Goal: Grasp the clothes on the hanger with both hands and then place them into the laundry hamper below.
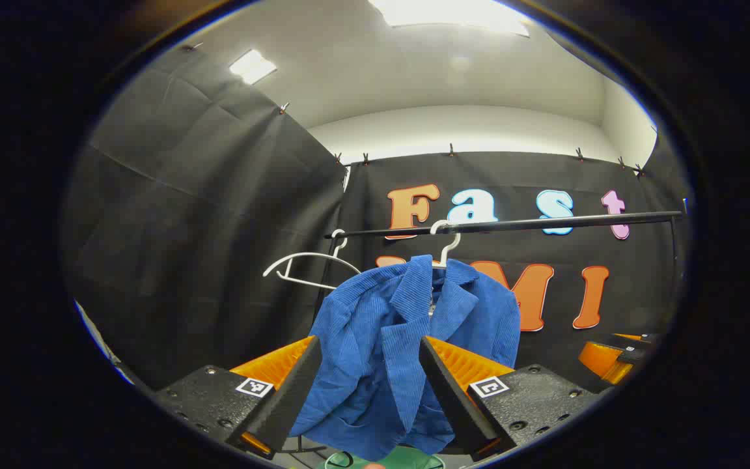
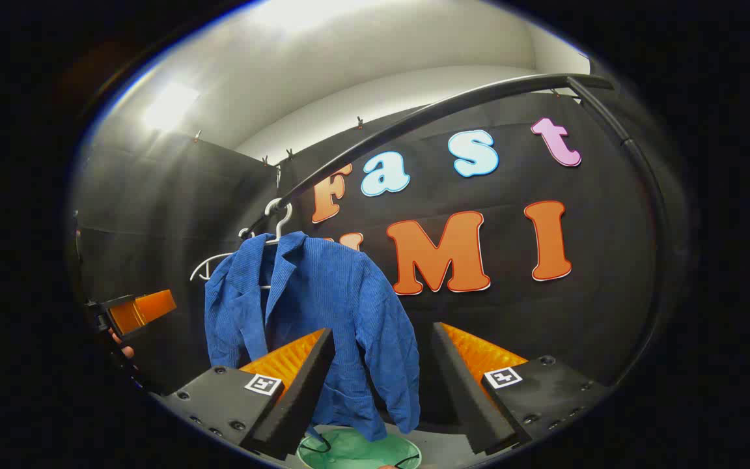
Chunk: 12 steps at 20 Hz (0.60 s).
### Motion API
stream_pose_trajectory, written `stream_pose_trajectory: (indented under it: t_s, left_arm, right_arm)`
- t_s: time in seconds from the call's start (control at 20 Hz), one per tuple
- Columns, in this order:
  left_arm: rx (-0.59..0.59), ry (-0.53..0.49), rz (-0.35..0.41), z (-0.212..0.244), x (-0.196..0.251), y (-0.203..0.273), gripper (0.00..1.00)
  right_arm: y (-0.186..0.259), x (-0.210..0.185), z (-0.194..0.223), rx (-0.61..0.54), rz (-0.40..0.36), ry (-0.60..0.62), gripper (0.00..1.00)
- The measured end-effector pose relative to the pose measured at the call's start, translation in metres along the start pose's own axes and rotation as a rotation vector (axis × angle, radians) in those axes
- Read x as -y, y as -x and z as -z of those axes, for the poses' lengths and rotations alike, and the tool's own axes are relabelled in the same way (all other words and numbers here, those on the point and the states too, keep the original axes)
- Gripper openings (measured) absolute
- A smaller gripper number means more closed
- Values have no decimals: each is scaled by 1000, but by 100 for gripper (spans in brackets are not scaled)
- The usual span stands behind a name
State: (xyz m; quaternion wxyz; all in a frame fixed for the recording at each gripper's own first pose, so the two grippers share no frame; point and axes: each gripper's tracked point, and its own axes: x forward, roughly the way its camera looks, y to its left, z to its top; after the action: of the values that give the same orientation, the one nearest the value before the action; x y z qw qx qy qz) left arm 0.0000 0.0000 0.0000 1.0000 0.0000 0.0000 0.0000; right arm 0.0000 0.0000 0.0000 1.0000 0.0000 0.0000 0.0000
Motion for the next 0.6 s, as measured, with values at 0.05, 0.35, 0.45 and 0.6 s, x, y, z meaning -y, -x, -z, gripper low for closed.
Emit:
stream_pose_trajectory:
  t_s: [0.05, 0.35, 0.45, 0.6]
  left_arm:
    - [1, 6, -10, -1, -1, 0, 94]
    - [1, -5, -28, -2, -13, 5, 91]
    - [-4, -12, -39, 0, -18, 7, 91]
    - [-11, -5, -44, -1, -24, 10, 92]
  right_arm:
    - [-2, -3, 0, -3, -10, 0, 89]
    - [-2, -20, -2, 16, -45, 12, 89]
    - [-3, -22, -1, 17, -46, 12, 89]
    - [-5, -26, -2, 18, -53, 1, 89]
